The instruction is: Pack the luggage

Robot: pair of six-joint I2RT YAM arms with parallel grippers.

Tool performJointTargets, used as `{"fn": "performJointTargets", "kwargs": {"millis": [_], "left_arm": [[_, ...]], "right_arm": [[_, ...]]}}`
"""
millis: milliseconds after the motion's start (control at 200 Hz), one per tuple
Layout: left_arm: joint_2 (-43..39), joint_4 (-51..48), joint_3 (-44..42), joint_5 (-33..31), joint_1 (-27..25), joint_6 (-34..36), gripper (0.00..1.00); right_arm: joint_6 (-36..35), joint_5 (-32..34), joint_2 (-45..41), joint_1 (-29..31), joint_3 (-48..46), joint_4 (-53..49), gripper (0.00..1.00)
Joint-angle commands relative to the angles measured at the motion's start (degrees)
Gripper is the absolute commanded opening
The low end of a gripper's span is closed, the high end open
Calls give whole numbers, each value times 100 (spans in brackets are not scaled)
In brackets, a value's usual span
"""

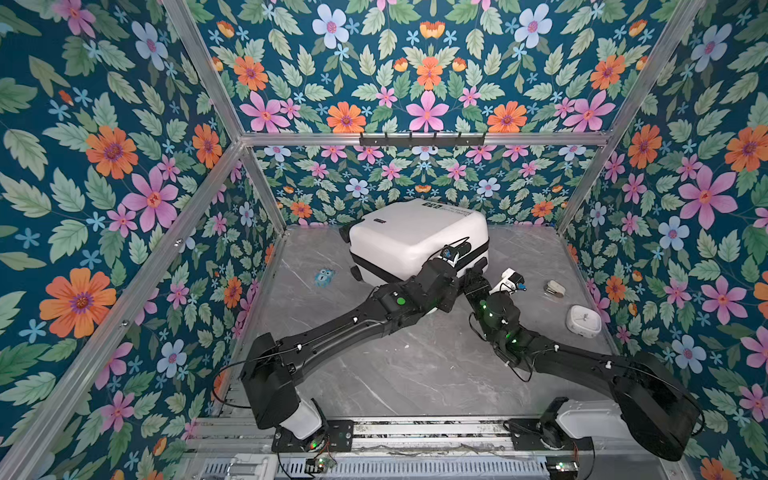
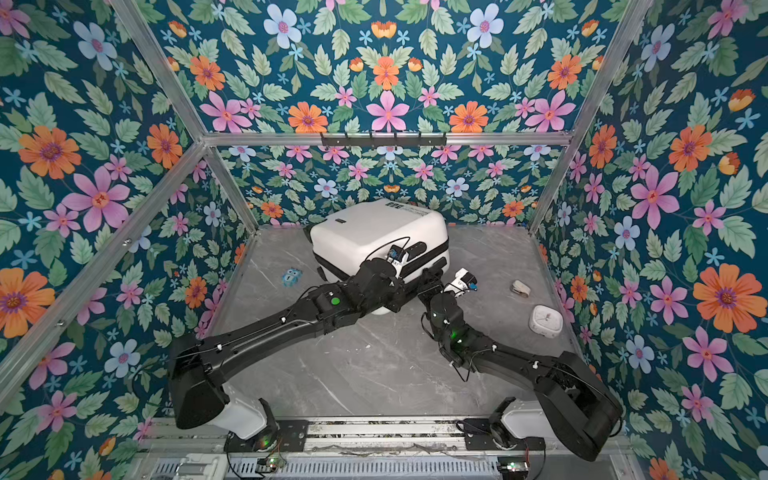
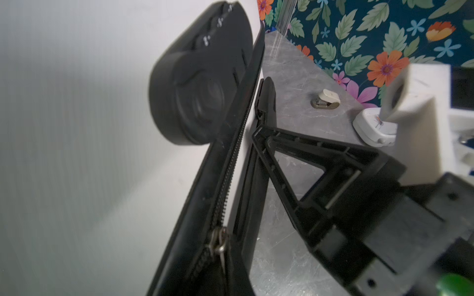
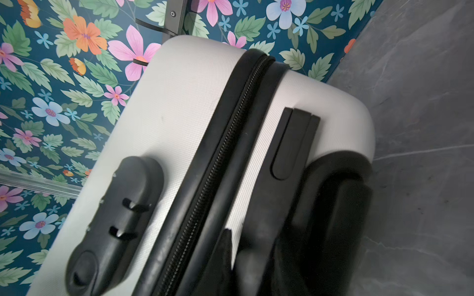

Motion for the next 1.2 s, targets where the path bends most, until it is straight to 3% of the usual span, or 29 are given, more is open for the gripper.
{"fn": "performJointTargets", "kwargs": {"millis": [0,210,410,600,1000,1195], "left_arm": [[52,2189,115,744,-17,325,0],[-417,1824,-166,551,85,-45,0],[-936,1435,-606,326,141,-862,0],[-1560,1228,-1020,-94,189,-1762,0],[-1329,1483,-858,720,2,-1409,0],[-1261,1464,-997,553,0,-1411,0]], "right_arm": [[-1036,-1908,-326,197,-55,648,0],[-1253,-1916,-918,201,-215,366,0],[-1078,-2163,-668,235,-291,726,0],[-1541,-1721,-515,841,-21,561,0],[-1317,-1786,298,1132,316,888,0],[-1315,-1621,151,1137,121,754,0]]}}
